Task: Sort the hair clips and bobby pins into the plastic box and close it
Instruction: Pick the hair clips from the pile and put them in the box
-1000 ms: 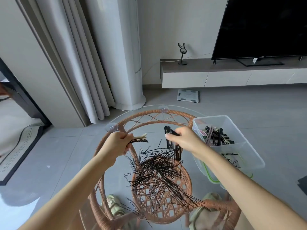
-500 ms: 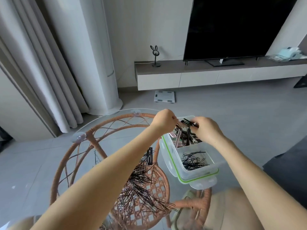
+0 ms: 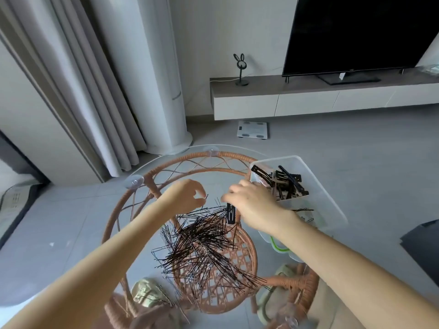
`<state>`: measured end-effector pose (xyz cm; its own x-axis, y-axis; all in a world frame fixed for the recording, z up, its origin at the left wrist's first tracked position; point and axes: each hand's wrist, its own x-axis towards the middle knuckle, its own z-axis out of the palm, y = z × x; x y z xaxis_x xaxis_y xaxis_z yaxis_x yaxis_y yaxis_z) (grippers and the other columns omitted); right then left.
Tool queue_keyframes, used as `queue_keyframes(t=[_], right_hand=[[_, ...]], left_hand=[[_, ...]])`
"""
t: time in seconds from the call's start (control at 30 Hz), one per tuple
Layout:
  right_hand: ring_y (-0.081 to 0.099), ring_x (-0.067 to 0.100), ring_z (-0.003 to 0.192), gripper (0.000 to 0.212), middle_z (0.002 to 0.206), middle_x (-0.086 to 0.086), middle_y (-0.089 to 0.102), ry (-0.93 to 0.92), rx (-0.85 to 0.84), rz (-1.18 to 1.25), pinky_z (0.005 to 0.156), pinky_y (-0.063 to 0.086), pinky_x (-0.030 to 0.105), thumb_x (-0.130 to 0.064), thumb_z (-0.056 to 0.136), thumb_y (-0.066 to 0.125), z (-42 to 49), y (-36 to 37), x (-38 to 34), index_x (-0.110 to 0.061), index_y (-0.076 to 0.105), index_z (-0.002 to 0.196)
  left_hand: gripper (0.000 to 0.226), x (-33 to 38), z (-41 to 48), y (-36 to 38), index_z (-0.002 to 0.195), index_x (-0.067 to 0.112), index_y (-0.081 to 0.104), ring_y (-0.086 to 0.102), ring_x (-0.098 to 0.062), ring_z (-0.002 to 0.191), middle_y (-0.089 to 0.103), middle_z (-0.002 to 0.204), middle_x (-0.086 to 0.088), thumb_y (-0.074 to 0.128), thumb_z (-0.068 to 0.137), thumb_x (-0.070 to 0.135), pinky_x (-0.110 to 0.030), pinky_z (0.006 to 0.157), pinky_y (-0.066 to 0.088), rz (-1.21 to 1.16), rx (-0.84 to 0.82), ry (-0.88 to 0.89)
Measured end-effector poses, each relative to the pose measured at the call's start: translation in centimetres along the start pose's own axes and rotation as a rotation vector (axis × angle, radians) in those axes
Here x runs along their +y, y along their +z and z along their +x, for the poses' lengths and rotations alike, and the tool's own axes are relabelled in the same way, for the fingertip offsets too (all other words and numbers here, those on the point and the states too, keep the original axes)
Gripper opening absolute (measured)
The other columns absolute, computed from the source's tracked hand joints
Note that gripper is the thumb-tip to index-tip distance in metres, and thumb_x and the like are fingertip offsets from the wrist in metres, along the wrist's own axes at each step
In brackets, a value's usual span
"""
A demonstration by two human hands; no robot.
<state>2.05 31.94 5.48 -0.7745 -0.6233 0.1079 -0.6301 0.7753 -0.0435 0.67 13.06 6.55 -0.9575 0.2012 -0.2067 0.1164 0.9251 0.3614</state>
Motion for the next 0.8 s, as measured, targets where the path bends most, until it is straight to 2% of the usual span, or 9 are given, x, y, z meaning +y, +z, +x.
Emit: queue_keyframes(t=[0.1, 0.2, 0.27, 0.37, 0.47, 0.6, 0.67, 0.8], right_hand=[[0.048, 0.034, 0.107, 0.046, 0.113, 0.013, 0.053, 0.019, -0.198, -0.148, 0.084, 0.041, 0.042, 0.010, 0.083, 0.043, 1.4, 1.5, -0.5, -0.011, 0.049, 0.123], [0.050, 0.033, 0.103, 0.041, 0.109, 0.014, 0.054, 0.035, -0.220, -0.133, 0.078, 0.043, 0.042, 0.012, 0.081, 0.042, 2.2, 2.1, -0.7, -0.009, 0.049, 0.116], [0.049, 0.031, 0.101, 0.040, 0.105, 0.013, 0.054, 0.023, -0.245, -0.109, 0.073, 0.040, 0.040, 0.013, 0.080, 0.041, 2.4, 2.0, -0.8, -0.009, 0.051, 0.111], [0.047, 0.028, 0.094, 0.033, 0.089, 0.009, 0.044, -0.012, -0.276, -0.107, 0.068, 0.037, 0.037, 0.016, 0.077, 0.041, 2.2, 1.3, -0.8, -0.012, 0.050, 0.092], [0.044, 0.024, 0.082, 0.032, 0.080, 0.003, 0.041, -0.065, -0.278, -0.121, 0.067, 0.036, 0.036, 0.017, 0.074, 0.041, 1.3, 1.0, -0.8, -0.015, 0.042, 0.077], [0.050, 0.025, 0.070, 0.029, 0.070, 0.006, 0.051, -0.041, -0.201, -0.126, 0.061, 0.027, 0.029, 0.015, 0.074, 0.040, 0.0, 0.7, -1.1, -0.013, 0.047, 0.077], [0.052, 0.024, 0.067, 0.027, 0.069, 0.004, 0.058, -0.028, -0.124, -0.105, 0.053, 0.024, 0.027, 0.010, 0.079, 0.044, -0.6, 0.0, -1.2, -0.017, 0.047, 0.079], [0.060, 0.025, 0.068, 0.009, 0.073, 0.001, 0.068, 0.096, 0.109, 0.045, 0.055, 0.036, 0.028, -0.018, 0.083, 0.061, -1.8, -2.5, -0.2, -0.025, 0.059, 0.088]], left_hand=[[0.021, -2.5, -2.3, 1.3, 0.106, 0.020, 0.066, 0.061, -0.018, 0.104, 0.066, 0.116, 0.000, 0.060, 0.085, 0.022, -0.029, 0.093, 0.046, -0.032, 0.000, -0.021], [0.026, -4.4, -3.5, 2.5, 0.111, 0.022, 0.064, 0.063, -0.018, 0.100, 0.065, 0.116, -0.004, 0.061, 0.085, 0.027, -0.028, 0.089, 0.046, -0.064, 0.074, -0.041], [0.033, -5.4, -3.6, 3.4, 0.118, 0.025, 0.060, 0.058, -0.020, 0.111, 0.057, 0.128, -0.008, 0.057, 0.087, 0.035, -0.033, 0.098, 0.043, -0.068, 0.165, -0.072], [0.041, -6.7, -3.6, 4.7, 0.129, 0.032, 0.051, 0.030, -0.027, 0.138, 0.035, 0.149, -0.010, 0.047, 0.090, 0.045, -0.050, 0.113, 0.024, 0.021, 0.249, -0.156], [0.045, -7.7, -3.8, 6.4, 0.137, 0.034, 0.041, 0.009, -0.032, 0.144, 0.018, 0.155, -0.010, 0.036, 0.094, 0.047, -0.050, 0.118, 0.006, 0.039, 0.255, -0.173], [0.045, -8.0, -3.9, 7.9, 0.138, 0.031, 0.040, 0.005, -0.027, 0.145, 0.020, 0.155, -0.008, 0.030, 0.096, 0.044, -0.040, 0.120, 0.000, -0.042, 0.344, -0.106], [0.045, -7.8, -3.8, 8.2, 0.139, 0.029, 0.039, 0.007, -0.021, 0.146, 0.022, 0.154, -0.005, 0.028, 0.097, 0.043, -0.032, 0.118, -0.003, -0.090, 0.347, -0.055], [0.045, -7.3, -3.8, 8.7, 0.139, 0.030, 0.038, 0.008, -0.015, 0.145, 0.022, 0.154, -0.002, 0.029, 0.097, 0.043, -0.026, 0.115, -0.002, -0.137, 0.344, 0.000]])
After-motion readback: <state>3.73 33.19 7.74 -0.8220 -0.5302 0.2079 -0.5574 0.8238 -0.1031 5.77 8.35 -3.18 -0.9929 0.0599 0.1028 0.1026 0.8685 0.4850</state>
